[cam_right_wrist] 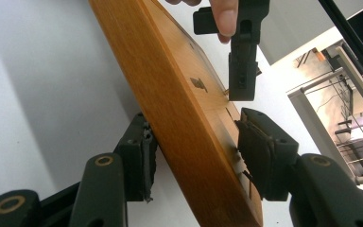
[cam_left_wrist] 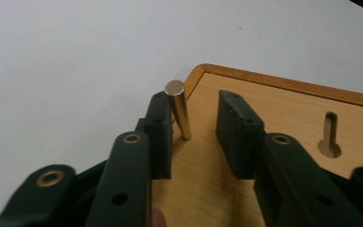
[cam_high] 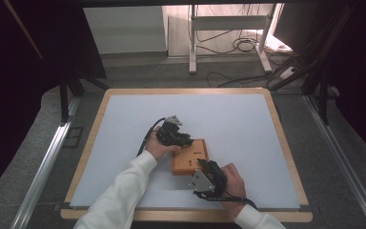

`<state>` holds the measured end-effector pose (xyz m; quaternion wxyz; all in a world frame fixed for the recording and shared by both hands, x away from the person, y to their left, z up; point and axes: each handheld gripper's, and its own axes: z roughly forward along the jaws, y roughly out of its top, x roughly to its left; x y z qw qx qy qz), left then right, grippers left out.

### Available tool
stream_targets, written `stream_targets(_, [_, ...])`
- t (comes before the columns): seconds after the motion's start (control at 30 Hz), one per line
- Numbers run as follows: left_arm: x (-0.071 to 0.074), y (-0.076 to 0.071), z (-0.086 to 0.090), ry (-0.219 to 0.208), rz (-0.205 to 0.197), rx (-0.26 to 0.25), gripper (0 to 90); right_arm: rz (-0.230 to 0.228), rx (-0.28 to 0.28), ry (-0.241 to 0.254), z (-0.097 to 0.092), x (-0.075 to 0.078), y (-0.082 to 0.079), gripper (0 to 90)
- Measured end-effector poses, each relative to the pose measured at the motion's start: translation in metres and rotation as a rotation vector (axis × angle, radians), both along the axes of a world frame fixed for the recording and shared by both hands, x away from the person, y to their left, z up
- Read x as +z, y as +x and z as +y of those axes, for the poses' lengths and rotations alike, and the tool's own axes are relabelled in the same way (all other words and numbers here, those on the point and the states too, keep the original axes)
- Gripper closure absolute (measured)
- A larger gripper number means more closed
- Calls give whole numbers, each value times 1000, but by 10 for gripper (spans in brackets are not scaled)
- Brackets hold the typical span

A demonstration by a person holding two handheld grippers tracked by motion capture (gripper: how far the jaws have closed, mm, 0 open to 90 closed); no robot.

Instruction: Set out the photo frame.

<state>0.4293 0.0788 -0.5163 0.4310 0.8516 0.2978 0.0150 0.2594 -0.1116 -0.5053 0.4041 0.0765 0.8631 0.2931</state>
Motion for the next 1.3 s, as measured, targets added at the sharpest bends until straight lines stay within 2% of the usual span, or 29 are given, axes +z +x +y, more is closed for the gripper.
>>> stream_targets(0.03, [1, 0, 0, 2, 0, 6, 596, 0, 0, -1, 0, 0, 0, 489])
stream_targets(0.07, [1, -1, 0, -4, 3, 16, 514, -1, -1, 1, 0, 1, 1, 490])
stream_targets(0.1, [2, -1, 0, -3, 3, 21, 480, 0, -1, 1, 0, 1, 1, 490])
stream_targets(0.13, [4, -2, 1, -2, -2, 27, 480, 0, -1, 1, 0, 1, 1, 490])
stream_targets(0.17, [7, -5, 5, -1, -17, 37, 419, 3, -1, -3, -1, 2, 1, 490])
stream_targets(0.27, [12, -8, 10, -7, -29, 51, 370, 1, 0, 4, -1, 2, 1, 491])
stream_targets(0.33, [18, -14, 22, -12, -48, 64, 347, 2, -1, 5, -1, 2, 2, 491])
stream_targets(0.63, [28, -31, 49, -37, -71, 104, 293, 1, -4, 3, -1, 2, 2, 491])
stream_targets(0.73, [25, -43, 62, -29, -65, 132, 278, 0, -3, 2, -1, 2, 2, 491])
stream_targets(0.8, [24, -45, 66, -26, -63, 134, 277, 2, -4, 0, -1, 3, 2, 491])
stream_targets(0.93, [16, -59, 86, -14, -53, 152, 274, 5, -5, 0, -2, 4, 3, 492])
stream_targets(1.07, [9, -67, 95, -4, -41, 157, 272, 1, -6, 1, -2, 5, 3, 497])
stream_targets(1.1, [3, -72, 99, 6, -34, 156, 271, 0, -6, 3, -2, 5, 3, 498])
stream_targets(1.3, [-5, -83, 106, 35, -36, 153, 267, -5, -5, 2, -2, 5, 4, 503])
